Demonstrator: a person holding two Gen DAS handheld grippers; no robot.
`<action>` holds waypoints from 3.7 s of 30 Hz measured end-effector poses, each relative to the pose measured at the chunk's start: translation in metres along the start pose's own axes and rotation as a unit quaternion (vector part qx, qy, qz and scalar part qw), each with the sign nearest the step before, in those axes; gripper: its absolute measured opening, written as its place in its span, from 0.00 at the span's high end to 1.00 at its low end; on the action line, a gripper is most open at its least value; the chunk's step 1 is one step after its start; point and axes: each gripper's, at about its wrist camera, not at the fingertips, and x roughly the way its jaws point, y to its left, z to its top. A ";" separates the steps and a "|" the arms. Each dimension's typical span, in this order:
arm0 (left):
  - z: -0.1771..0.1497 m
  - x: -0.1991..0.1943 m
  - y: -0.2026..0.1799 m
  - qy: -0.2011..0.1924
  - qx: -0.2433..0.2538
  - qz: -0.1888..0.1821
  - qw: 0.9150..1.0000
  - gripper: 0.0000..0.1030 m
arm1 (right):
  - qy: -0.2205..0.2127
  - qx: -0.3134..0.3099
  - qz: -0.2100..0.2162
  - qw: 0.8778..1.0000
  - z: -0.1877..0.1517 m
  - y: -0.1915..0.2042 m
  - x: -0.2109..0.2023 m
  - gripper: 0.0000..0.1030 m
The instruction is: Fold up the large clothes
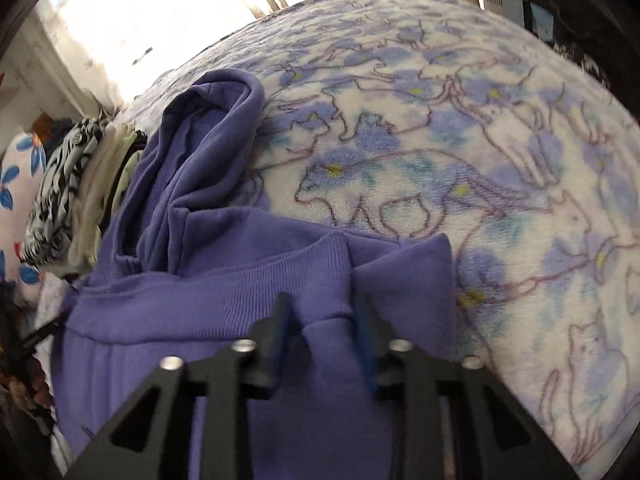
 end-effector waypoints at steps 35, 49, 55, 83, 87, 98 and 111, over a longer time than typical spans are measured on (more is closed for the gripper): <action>0.012 -0.005 -0.002 -0.104 -0.013 0.094 0.990 0.65 | -0.111 0.075 -0.068 0.989 0.010 -0.001 -0.034 0.84; 0.020 0.016 -0.047 -0.107 0.028 0.137 0.984 0.74 | -0.070 -0.091 -0.053 0.992 -0.005 0.136 0.031 0.88; 0.021 0.030 0.007 -0.071 -0.053 0.054 0.995 0.96 | -0.072 0.009 -0.121 0.990 0.007 0.031 0.029 0.93; -0.147 -0.081 -0.030 -0.080 -0.053 0.114 0.989 0.51 | -0.051 -0.092 -0.003 0.994 -0.161 0.080 -0.072 0.95; -0.155 -0.087 -0.019 -0.069 -0.057 0.102 0.991 0.52 | -0.053 -0.037 -0.058 0.996 -0.166 0.028 -0.086 0.94; -0.164 -0.096 -0.027 -0.062 -0.049 0.118 0.990 0.52 | -0.048 -0.012 -0.087 0.995 -0.178 0.012 -0.096 0.94; -0.168 -0.100 -0.030 -0.053 -0.051 0.122 0.990 0.50 | -0.033 -0.004 -0.105 0.994 -0.182 0.016 -0.085 0.94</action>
